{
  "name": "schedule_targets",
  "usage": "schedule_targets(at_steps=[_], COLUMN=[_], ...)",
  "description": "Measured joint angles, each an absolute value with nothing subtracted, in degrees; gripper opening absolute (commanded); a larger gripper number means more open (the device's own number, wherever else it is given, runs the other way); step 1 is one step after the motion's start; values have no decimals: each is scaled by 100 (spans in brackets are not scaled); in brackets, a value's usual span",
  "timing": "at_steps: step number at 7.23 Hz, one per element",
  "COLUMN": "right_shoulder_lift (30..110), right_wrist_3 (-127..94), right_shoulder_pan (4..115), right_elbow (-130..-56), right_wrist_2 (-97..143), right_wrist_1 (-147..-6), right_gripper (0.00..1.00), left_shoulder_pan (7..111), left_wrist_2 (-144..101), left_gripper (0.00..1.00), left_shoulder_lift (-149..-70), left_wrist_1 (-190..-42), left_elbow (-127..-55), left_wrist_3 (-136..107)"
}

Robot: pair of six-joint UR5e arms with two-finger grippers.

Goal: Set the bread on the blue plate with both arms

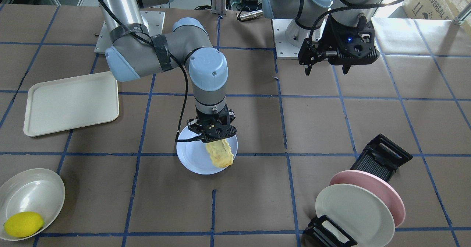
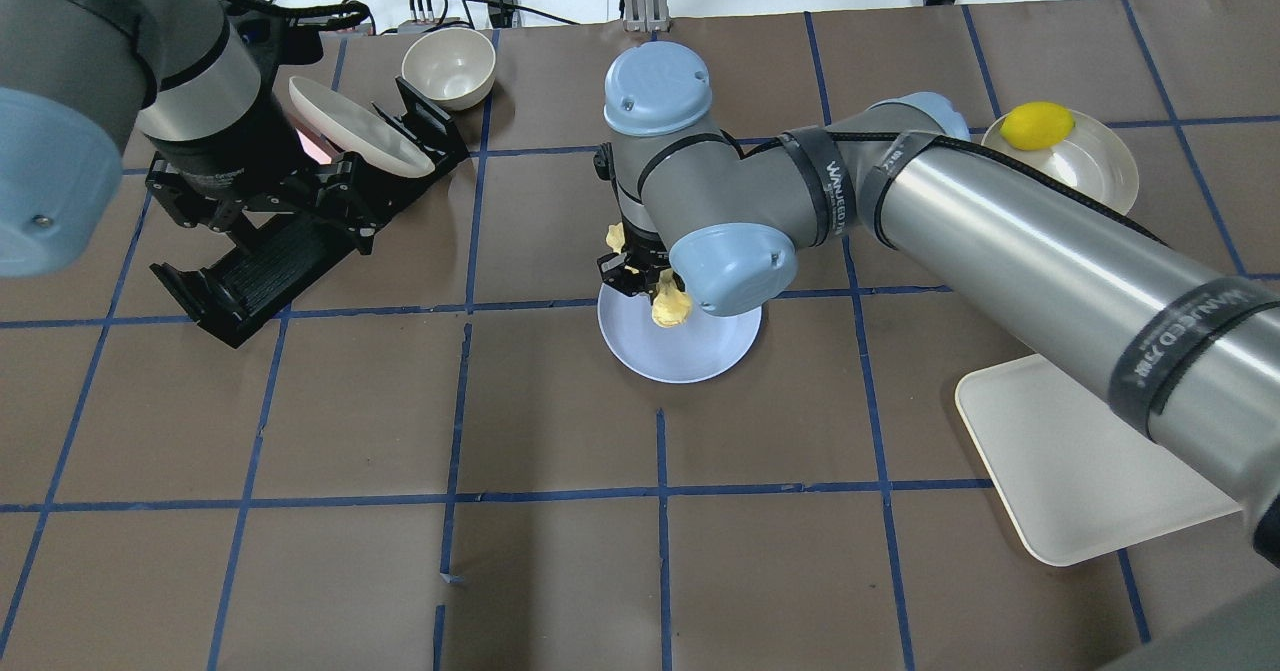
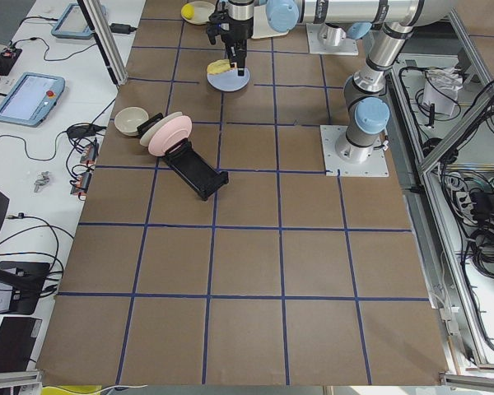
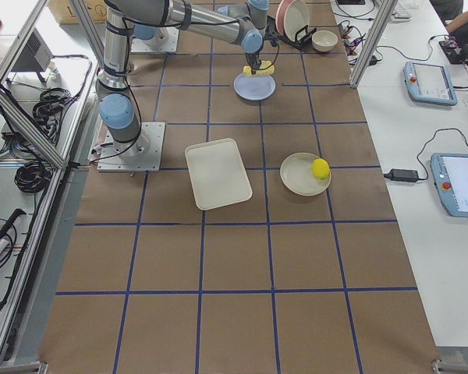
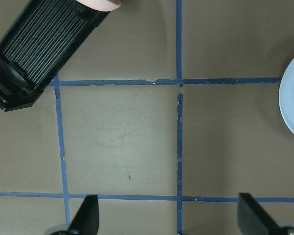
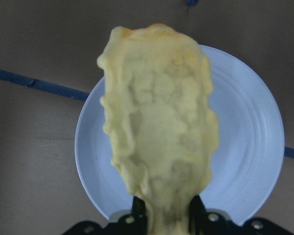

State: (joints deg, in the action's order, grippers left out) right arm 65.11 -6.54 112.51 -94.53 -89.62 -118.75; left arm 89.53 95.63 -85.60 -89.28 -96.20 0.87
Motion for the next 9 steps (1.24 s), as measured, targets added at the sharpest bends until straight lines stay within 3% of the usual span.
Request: schedule_targets(at_steps=[1,7,9], right_shoulder_lift=[6458,6567,7041], right_wrist_3=[-651,-572,-250], right_shoulder_pan=[11229,11029,10613], right_elbow=[-9483,-9458,-9508], right_wrist_2=[-8972,-8983,-8975], right_wrist_1=[-11923,-11864,-11592], right_gripper=[100,100,100], left_shoulder_pan=[8962,8858,8853], left_wrist_2=[9567,9583,9585], left_gripper=[100,100,100], left_shoulder_lift=[-8479,-8470,-8487], left_wrist_1=[-9008,-9164,-9222], left_elbow=[-9698,-9511,-9454], left_wrist_3=[92,139,140])
